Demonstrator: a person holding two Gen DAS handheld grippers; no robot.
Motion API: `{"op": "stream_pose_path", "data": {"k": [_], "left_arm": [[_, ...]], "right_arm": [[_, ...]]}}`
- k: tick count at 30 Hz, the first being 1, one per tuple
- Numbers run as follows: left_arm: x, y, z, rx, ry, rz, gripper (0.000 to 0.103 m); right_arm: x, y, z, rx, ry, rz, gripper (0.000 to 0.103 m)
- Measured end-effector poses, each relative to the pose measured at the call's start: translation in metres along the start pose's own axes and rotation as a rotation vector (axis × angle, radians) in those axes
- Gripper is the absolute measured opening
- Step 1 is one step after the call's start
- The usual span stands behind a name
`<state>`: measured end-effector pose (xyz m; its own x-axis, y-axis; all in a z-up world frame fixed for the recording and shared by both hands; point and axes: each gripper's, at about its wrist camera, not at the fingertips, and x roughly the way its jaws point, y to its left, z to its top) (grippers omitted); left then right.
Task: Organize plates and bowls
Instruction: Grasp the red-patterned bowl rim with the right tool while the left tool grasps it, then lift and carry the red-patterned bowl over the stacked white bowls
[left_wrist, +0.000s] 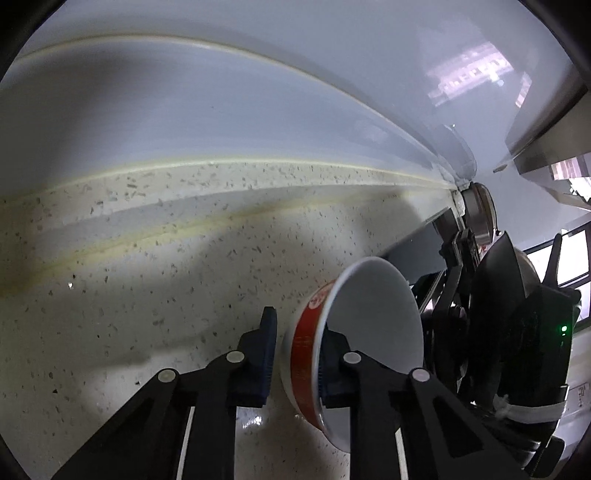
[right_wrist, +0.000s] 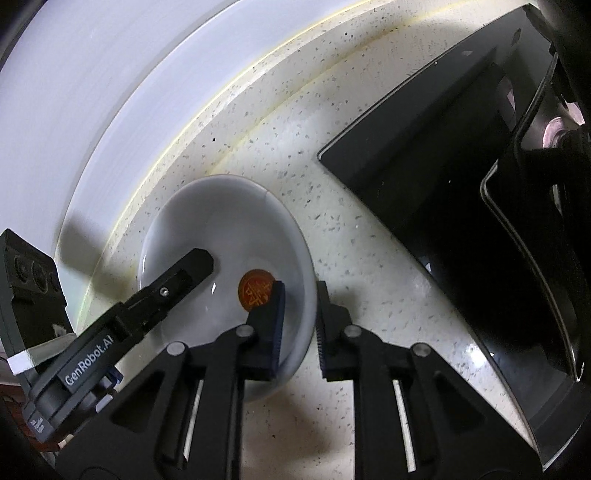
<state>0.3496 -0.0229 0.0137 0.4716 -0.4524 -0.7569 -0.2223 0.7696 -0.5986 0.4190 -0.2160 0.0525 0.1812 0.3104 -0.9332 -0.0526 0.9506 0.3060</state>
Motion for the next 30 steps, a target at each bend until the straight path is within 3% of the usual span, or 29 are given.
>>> {"op": "stream_pose_path", "data": {"k": [13, 30], "left_arm": [[-0.006, 0.007, -0.011, -0.036, 0.073, 0.018, 0.018], [-0.059, 0.015, -0.029, -0.054, 0.009, 0.007, 0.018]], "right_arm": [[0.014, 0.004, 0.001, 0.025, 0.005, 0.014, 0.016], [0.006, 0.031, -0.015, -0.027, -0.013, 0.029, 0.016]]}}
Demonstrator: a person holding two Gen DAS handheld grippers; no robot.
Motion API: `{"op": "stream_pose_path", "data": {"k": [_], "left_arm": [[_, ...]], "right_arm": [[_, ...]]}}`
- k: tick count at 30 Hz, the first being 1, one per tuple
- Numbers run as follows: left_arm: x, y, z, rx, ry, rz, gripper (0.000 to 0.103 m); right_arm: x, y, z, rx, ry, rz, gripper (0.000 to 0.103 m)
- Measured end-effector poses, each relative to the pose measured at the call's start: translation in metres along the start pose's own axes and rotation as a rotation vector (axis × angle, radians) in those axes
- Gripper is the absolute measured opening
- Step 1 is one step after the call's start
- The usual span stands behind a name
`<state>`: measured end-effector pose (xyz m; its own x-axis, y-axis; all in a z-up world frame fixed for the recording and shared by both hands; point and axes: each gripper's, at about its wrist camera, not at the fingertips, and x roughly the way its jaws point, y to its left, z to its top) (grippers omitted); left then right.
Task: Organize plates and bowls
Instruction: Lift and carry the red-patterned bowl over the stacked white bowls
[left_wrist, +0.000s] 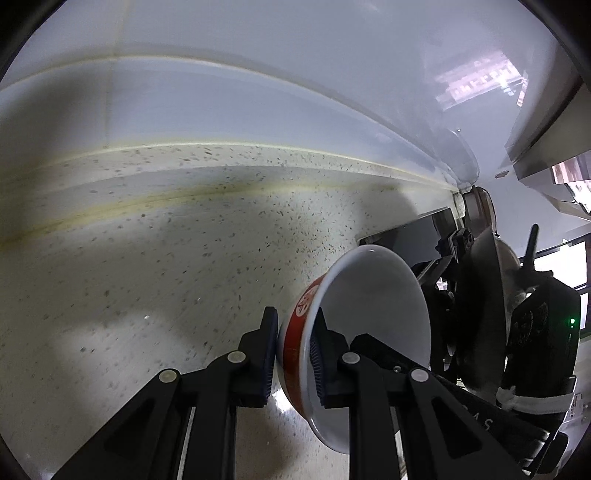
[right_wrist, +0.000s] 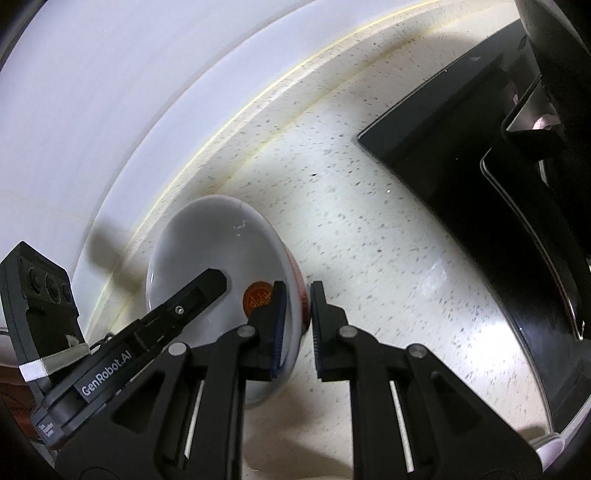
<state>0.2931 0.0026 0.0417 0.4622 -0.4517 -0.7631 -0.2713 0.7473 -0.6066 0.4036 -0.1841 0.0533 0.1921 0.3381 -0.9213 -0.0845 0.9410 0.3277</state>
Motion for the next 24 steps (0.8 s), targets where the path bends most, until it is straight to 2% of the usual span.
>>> {"op": "stream_pose_path", "data": {"k": [24], "left_arm": [[-0.097, 0.017, -0.072, -0.033, -0.104, -0.014, 0.018]], "right_arm": [[-0.050, 0.055, -0.089, -0.076, -0.031, 0.031, 0.016]]}}
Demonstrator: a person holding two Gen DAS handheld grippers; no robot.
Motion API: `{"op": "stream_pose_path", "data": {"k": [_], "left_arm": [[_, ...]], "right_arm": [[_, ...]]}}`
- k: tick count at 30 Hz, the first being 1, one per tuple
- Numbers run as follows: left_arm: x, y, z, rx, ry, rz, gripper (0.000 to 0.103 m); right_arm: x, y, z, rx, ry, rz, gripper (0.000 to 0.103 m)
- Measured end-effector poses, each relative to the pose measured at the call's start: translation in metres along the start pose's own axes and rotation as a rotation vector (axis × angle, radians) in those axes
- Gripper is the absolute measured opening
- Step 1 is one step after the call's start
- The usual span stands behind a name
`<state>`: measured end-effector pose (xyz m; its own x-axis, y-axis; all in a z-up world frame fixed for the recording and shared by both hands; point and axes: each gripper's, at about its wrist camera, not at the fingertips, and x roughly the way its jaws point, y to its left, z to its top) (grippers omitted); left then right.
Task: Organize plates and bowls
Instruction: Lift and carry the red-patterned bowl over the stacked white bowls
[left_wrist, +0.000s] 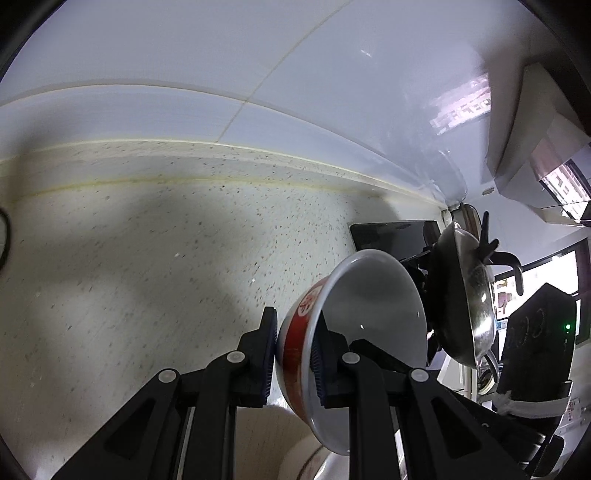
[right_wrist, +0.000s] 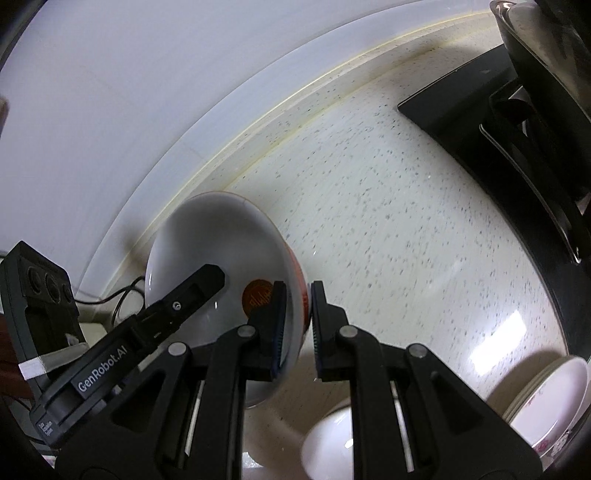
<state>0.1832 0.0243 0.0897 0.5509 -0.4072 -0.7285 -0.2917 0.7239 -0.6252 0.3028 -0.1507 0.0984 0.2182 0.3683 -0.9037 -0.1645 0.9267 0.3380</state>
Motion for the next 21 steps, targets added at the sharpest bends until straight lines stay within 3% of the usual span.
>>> {"op": "stream_pose_path", "data": {"k": [14, 21], "left_arm": [[-0.044, -0.007, -0.043, 0.056, -0.041, 0.005, 0.018], [-0.045, -0.025, -0.069, 0.116, -0.022, -0.009, 0.018]], "right_arm": [[-0.039, 0.015, -0.048, -0.013, -0.060, 0.024, 0.016], [-0.061, -0.003, -0.073, 0.015, -0.090, 0.016, 0.016]]}}
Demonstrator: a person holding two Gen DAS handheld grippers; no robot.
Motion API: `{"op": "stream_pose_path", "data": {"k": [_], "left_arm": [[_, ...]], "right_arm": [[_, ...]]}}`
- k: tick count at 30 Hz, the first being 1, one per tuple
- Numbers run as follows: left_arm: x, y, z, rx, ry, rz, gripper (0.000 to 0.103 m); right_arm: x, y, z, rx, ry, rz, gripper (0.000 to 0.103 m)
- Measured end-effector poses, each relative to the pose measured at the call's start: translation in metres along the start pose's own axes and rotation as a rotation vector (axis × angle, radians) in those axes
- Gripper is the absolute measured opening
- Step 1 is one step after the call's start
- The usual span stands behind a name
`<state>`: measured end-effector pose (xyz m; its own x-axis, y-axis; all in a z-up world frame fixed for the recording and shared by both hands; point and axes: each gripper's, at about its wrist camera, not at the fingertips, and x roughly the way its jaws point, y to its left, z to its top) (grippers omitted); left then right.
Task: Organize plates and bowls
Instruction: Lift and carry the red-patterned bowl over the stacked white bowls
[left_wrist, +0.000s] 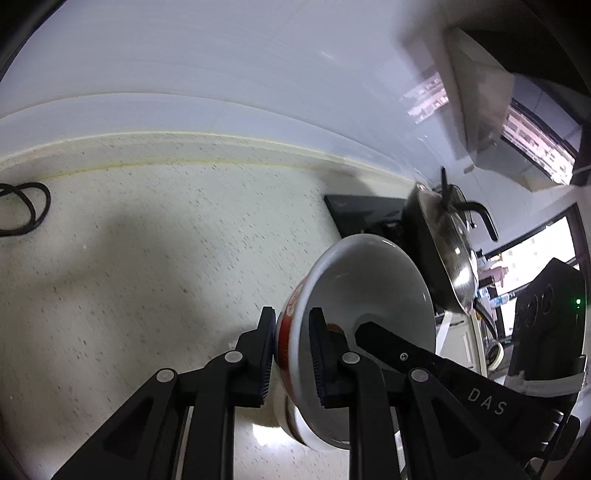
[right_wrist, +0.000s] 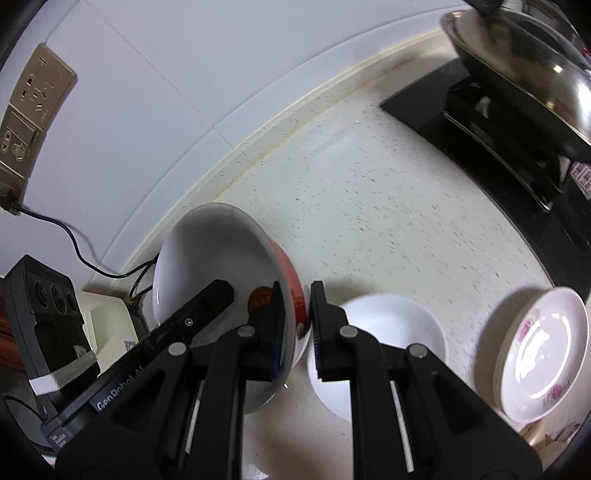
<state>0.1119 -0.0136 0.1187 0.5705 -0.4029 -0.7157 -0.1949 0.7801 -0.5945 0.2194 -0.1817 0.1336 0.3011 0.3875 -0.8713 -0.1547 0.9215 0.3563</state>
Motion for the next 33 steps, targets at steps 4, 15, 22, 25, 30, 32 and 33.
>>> {"op": "stream_pose_path", "data": {"k": [4, 15, 22, 25, 30, 32, 33], "left_arm": [[0.001, -0.010, -0.011, 0.024, 0.013, -0.008, 0.018], [-0.003, -0.039, -0.032, 0.079, 0.033, -0.032, 0.018], [0.019, -0.047, -0.047, 0.112, 0.089, -0.022, 0.018], [0.031, -0.048, -0.054, 0.135, 0.111, 0.004, 0.018], [0.047, -0.040, -0.061, 0.144, 0.160, 0.053, 0.018], [0.052, -0.038, -0.065, 0.154, 0.174, 0.070, 0.018], [0.054, -0.038, -0.066, 0.164, 0.179, 0.081, 0.018]], "right_arm": [[-0.013, -0.009, -0.012, 0.021, -0.013, -0.010, 0.016], [-0.039, -0.029, -0.032, 0.062, -0.052, -0.008, 0.016], [-0.035, -0.051, -0.047, 0.103, -0.031, -0.035, 0.016], [-0.027, -0.058, -0.051, 0.109, -0.010, -0.045, 0.016], [-0.006, -0.066, -0.060, 0.124, 0.038, -0.049, 0.016], [-0.001, -0.069, -0.063, 0.128, 0.050, -0.050, 0.016], [0.001, -0.070, -0.065, 0.129, 0.053, -0.053, 0.016]]}}
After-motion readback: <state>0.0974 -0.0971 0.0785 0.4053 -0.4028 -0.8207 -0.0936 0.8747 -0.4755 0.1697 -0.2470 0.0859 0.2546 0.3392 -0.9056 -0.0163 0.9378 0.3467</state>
